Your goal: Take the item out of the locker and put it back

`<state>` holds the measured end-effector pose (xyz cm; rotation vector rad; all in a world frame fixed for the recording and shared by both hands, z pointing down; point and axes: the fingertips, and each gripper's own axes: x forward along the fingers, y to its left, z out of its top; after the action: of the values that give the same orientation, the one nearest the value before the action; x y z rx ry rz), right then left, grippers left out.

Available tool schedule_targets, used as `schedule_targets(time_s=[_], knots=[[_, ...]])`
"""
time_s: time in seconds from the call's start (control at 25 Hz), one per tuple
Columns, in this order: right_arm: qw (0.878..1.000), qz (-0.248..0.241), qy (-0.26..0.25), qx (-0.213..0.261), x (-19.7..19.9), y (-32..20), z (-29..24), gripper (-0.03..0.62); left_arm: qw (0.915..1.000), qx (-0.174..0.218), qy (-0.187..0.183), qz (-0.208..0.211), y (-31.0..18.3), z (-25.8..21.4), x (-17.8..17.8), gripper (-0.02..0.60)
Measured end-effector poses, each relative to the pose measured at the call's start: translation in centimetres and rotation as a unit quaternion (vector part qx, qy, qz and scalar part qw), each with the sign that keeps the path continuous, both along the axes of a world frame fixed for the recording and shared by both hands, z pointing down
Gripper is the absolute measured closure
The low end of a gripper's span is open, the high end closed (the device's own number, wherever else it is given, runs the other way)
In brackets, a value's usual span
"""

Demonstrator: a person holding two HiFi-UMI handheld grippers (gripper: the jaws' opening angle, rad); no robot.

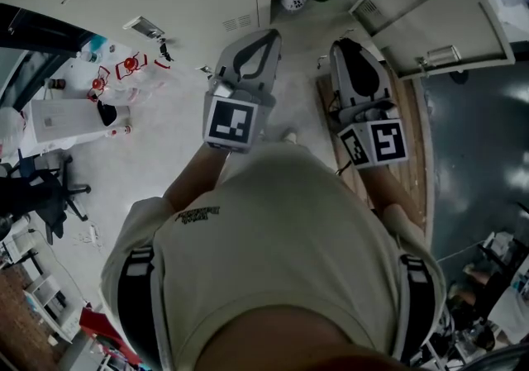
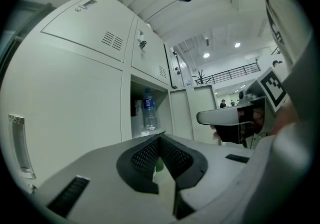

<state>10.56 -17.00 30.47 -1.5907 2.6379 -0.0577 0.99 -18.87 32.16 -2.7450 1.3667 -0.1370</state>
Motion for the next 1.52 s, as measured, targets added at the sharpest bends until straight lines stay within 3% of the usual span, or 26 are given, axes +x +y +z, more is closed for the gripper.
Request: schedule_targets(time_s=[0.04, 0.16, 0.28, 0.56, 0.64, 0.76, 0.92, 1.04, 1.24, 1.52], knots=[[1.0, -0.002, 0.004, 0.0, -0.1, -0.3, 0.1, 0.542, 1.0, 0.0, -0.001, -0.001, -0.2, 0.1, 0.0, 0.568], [1.0, -0.007, 0.022, -0.001, -0.5, -1.4, 0.3, 0.437, 1.0, 0.0, -0.001, -0.003, -1.0, 0.1, 0.3, 0.568], [0.999, -0.007, 0.038, 0.0, -0.8, -2.7, 0.6, 0.373, 1.0, -0.002, 0.003, -0.007, -1.9, 0.2, 0.4, 0.568], [0.999, -0.006, 0.051, -0.011, -1.2, -7.5, 2.0, 0.359, 0.9997, 0.015, 0.004, -0.019, -4.8, 0.9, 0.4, 0.568], [0.998, -0.004, 0.054, -0.02, -1.3, -9.2, 2.8, 0.301, 0.9996, 0.015, 0.006, -0.024, -5.5, 1.2, 0.2, 0.568], [0.998, 0.002, 0.052, -0.039, -1.3, -11.7, 4.4, 0.295, 0.9995, 0.013, 0.001, -0.028, -6.5, 1.8, 0.1, 0.568], [0.996, -0.002, 0.063, -0.068, -2.1, -14.4, 7.4, 0.221, 0.9993, -0.001, 0.013, -0.034, -7.8, 3.1, 0.3, 0.568], [0.994, -0.007, 0.073, -0.087, -3.0, -15.8, 9.7, 0.22, 0.9992, -0.013, 0.019, -0.034, -8.5, 4.5, 0.4, 0.568], [0.991, -0.01, 0.078, -0.112, -4.0, -17.7, 12.7, 0.197, 0.9995, -0.003, -0.015, -0.027, -9.5, 6.9, 0.5, 0.568], [0.988, -0.004, 0.078, -0.13, -4.3, -19.5, 15.2, 0.197, 0.9987, -0.033, -0.001, -0.038, -10.7, 8.6, 0.1, 0.568]])
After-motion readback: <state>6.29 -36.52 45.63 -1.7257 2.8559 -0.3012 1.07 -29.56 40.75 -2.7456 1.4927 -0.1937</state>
